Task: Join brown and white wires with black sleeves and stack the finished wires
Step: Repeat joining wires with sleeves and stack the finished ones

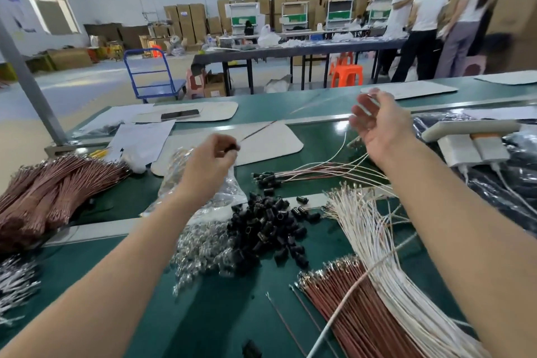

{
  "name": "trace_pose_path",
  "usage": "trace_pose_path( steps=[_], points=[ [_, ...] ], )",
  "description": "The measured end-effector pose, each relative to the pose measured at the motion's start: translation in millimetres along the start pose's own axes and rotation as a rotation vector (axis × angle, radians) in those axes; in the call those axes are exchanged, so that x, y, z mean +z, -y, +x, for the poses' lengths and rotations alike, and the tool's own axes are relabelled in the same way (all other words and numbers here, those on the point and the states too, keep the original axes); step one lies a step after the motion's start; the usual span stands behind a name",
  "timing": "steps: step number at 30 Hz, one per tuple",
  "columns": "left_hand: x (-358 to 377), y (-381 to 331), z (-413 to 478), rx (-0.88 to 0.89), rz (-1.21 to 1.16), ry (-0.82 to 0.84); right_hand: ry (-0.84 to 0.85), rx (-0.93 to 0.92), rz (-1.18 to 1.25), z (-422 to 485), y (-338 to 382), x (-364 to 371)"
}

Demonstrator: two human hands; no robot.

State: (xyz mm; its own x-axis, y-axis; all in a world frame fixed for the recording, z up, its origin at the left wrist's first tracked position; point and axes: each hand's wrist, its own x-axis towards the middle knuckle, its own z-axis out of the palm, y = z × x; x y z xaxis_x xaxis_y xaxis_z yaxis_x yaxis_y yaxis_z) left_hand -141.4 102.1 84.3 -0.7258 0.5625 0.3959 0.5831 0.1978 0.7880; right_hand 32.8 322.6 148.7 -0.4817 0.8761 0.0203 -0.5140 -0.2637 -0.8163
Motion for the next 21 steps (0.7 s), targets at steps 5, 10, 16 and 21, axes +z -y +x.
trace_pose_path(
  steps=[5, 10, 16, 21],
  points=[
    [63.3, 25.3, 41.3, 0.032, 0.417, 0.175, 0.068, 0.263, -0.266, 37.2, -29.0, -42.7],
    [87.4, 47.0, 52.8, 0.023, 0.603, 0.253, 0.042, 0.325, -0.386, 33.8, -57.5, -65.8],
    [72.6, 39.9, 46.7, -0.003, 0.493, 0.273, -0.006, 0.087, -0.557, 28.7, -42.7, -52.5],
    [51.2, 14.0, -4.3, 0.098, 0.367, 0.235, 0.057, -0.070, -0.616, 0.0, -27.3, -40.1]
  ],
)
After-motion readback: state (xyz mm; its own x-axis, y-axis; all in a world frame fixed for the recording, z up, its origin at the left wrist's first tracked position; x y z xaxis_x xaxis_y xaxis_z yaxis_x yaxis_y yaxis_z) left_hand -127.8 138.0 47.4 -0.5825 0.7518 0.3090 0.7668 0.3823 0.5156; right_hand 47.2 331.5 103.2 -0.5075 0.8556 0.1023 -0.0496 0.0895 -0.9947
